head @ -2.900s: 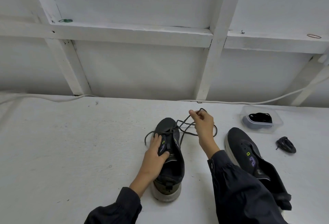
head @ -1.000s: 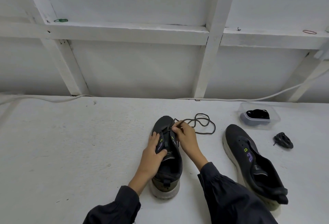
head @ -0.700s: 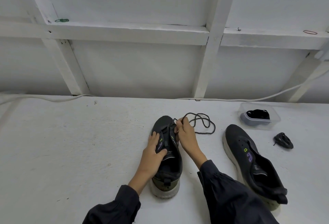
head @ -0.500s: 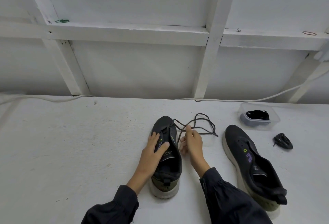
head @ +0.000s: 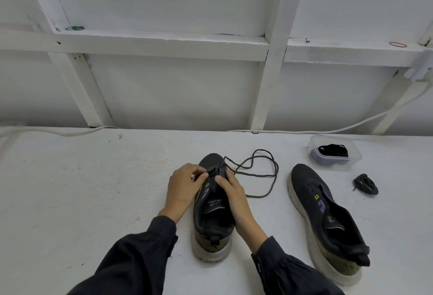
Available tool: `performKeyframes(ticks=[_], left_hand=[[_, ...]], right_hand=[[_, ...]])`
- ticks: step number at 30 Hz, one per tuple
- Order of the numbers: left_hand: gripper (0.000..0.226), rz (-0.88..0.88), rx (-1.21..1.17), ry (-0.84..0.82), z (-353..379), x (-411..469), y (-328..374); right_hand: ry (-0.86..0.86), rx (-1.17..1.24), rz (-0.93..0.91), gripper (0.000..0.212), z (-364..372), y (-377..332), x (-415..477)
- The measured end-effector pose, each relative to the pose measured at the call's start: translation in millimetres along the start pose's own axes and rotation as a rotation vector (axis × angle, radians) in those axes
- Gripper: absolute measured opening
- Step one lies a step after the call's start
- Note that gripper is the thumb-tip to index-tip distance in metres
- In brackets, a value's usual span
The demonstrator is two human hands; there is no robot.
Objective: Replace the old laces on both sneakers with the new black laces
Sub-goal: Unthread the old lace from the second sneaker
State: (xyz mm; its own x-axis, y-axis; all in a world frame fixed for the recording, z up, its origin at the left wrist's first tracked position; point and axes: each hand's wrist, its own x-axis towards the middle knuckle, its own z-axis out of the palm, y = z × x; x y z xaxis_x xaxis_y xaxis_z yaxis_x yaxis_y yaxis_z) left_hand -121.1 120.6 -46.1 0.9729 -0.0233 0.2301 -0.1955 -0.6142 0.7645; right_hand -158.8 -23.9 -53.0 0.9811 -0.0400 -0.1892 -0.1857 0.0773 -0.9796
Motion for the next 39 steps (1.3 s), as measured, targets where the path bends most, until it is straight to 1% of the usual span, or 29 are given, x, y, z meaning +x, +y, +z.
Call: performKeyframes(ticks=[1,2,4,6,9,11,13,16,18,22,24,28,30,33,35,37,39], left_hand=[[0.003,0.013,0.03,-0.012,-1,3,0],[0.002,0.027,0.061,-0.032,-1,5,-1],[0.005,0.049,0.13,-0.078,-2,9,0],[0.009,0.058,0.206,-0.079,-2,13,2],[0.011,0.036,0.246,-0.031,-3,24,5],[0.01,0.0,0.218,-0.025,-2,29,6],[0.012,-0.048,0.136,-0.029,-2,28,4],[0.021,-0.152,-0.018,-0.028,-3,20,1],[0.025,-0.182,-0.061,-0.042,-1,14,-4],[0.015,-0.107,-0.061,-0.073,3,14,-10],[0.013,-0.088,-0.053,-0.058,1,22,-6],[0.015,-0.177,-0.163,0.134,1,33,-5],[0.02,-0.221,-0.21,0.169,6,31,-5],[0.028,-0.276,-0.2,0.085,15,18,-3],[0.022,-0.248,-0.16,0.058,18,13,-5],[0.017,-0.203,-0.13,0.079,14,17,-6],[0.018,-0.204,-0.171,0.165,5,25,-1]], right_hand=[[-0.024,-0.01,0.015,0.071,0,1,0],[-0.037,-0.013,0.03,0.072,-1,3,0],[-0.057,-0.009,0.03,0.063,-4,4,1],[-0.07,-0.014,0.01,0.054,-4,1,-1],[-0.057,-0.013,0.014,0.062,-2,1,-1],[-0.052,0.0,0.021,0.058,-3,2,-1],[-0.048,0.026,0.02,0.044,-3,0,-2],[-0.06,0.063,-0.006,0.033,-3,-1,-3],[-0.069,0.074,-0.02,0.028,-3,-1,-4],[-0.067,0.07,-0.03,0.032,-3,-2,-4],[-0.067,0.061,-0.027,0.036,-4,-1,-3],[-0.072,0.063,-0.01,0.042,-5,1,-3],[-0.064,0.064,-0.008,0.044,-4,1,-2],[-0.052,0.054,-0.003,0.041,-2,2,-3],[-0.044,0.05,0.0,0.04,-1,1,-3],[-0.042,0.046,-0.012,0.038,-2,0,-3],[-0.05,0.045,-0.025,0.034,-3,1,-2]])
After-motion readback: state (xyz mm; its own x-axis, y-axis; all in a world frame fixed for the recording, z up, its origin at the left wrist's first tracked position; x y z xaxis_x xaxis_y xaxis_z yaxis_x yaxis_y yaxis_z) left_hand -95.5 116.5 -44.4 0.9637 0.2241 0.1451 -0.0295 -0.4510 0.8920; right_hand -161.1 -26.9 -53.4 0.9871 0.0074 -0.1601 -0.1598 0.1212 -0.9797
